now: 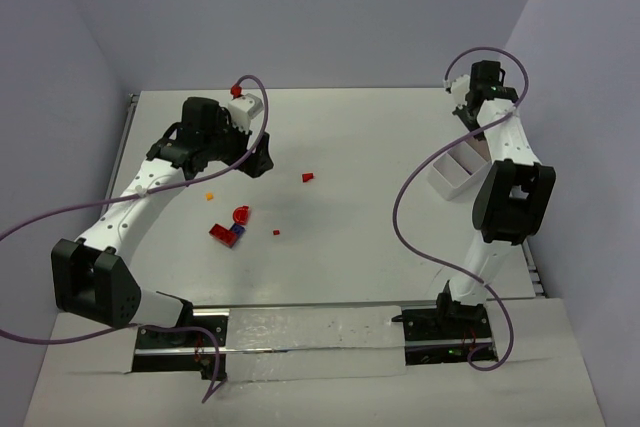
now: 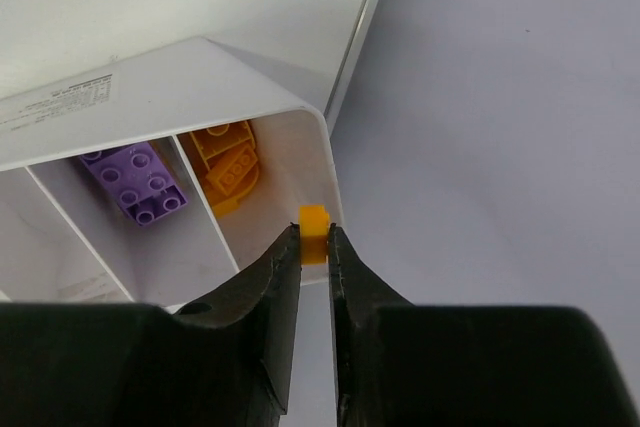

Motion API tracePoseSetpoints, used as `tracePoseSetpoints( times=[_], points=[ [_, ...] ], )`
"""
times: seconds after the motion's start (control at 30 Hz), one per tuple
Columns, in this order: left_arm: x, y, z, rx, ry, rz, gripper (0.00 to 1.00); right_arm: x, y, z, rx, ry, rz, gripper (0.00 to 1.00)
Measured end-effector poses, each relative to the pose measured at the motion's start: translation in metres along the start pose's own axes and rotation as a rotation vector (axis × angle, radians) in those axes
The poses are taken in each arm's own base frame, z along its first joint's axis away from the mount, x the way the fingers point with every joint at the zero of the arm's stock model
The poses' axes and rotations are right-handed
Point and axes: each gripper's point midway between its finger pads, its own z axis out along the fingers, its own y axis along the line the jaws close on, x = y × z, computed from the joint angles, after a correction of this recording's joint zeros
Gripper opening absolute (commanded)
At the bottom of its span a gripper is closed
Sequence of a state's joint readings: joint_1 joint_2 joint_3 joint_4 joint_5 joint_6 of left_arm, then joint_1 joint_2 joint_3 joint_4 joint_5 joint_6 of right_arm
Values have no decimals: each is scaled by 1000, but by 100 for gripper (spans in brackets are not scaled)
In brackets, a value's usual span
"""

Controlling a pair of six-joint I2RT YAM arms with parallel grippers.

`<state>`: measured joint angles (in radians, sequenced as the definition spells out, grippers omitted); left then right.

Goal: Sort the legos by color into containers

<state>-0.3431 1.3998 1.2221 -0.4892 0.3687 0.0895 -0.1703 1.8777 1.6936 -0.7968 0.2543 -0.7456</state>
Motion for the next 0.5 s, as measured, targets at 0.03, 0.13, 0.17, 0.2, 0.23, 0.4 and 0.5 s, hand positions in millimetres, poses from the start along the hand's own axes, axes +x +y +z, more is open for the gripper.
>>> tracePoseSetpoints(
  times=[0.03, 0.13, 0.17, 0.2, 0.23, 0.4, 0.5],
  points=[
    [0, 0, 0, 0, 0, 0, 99, 0, 0, 1, -1, 1, -1, 25],
    [0, 0, 0, -1, 1, 0, 99, 0, 1, 3, -4, 5, -2, 29],
    [0, 0, 0, -2, 1, 0, 99, 1, 2, 3, -6, 6, -3, 30],
    [0, 0, 0, -2, 1, 0, 99, 1, 2, 4, -6, 7, -4, 31],
    [0, 1, 0, -3, 1, 0, 99, 1, 2, 4, -7, 7, -3, 31],
    [0, 1, 0, -6, 1, 0, 99, 1, 2, 4, -8, 6, -3, 43],
    [0, 1, 0, -6, 1, 0, 99, 0, 3, 4, -10, 4, -3, 43]
  ],
)
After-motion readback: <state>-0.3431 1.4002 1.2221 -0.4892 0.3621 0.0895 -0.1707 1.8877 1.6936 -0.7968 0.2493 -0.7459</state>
